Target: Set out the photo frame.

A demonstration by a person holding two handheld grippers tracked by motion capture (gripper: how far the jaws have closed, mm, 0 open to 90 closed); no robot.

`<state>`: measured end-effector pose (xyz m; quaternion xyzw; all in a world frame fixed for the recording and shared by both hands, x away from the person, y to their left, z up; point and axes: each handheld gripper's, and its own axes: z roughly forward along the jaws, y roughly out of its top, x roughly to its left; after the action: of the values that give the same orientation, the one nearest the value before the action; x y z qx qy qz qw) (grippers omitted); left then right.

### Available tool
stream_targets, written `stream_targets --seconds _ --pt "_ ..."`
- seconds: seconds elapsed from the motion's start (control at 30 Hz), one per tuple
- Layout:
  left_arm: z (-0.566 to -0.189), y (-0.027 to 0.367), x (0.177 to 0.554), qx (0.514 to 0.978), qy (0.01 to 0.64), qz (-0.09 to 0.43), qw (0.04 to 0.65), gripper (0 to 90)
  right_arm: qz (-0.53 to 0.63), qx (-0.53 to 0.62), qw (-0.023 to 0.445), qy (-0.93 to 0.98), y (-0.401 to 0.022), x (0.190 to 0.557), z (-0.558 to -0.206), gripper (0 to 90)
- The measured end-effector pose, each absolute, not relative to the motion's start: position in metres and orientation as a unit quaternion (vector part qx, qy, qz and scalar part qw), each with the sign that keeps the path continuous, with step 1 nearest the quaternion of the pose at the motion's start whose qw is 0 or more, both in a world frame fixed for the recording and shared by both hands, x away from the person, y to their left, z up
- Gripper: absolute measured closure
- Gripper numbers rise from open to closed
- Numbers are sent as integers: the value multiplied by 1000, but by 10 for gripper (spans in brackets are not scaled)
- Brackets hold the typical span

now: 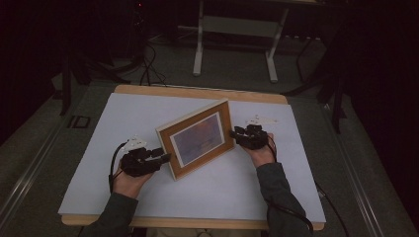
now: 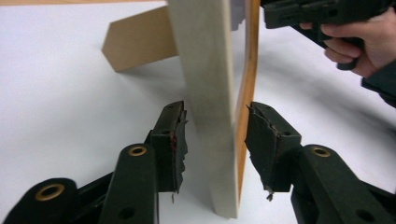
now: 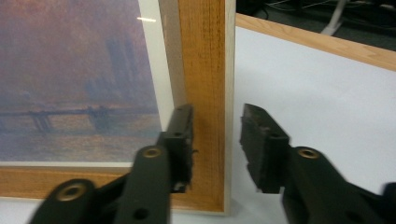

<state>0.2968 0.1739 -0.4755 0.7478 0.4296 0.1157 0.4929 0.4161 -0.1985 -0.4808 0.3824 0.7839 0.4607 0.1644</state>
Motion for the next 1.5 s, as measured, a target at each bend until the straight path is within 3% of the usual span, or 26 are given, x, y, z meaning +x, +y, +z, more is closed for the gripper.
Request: stream_targets --seconds 0.17,0.53,0.9,1.5 --pt "-479 169 299 745 435 113 493 628 471 370 136 789 -199 425 -482 508" --pt "-482 167 303 745 439 112 489 697 485 336 91 802 -198 445 -480 420" --pt "-483 170 305 749 432 98 493 711 500 318 44 804 -196 459 -485 448" --pt "-481 175 315 752 427 77 495 720 499 308 42 809 -206 457 -484 541"
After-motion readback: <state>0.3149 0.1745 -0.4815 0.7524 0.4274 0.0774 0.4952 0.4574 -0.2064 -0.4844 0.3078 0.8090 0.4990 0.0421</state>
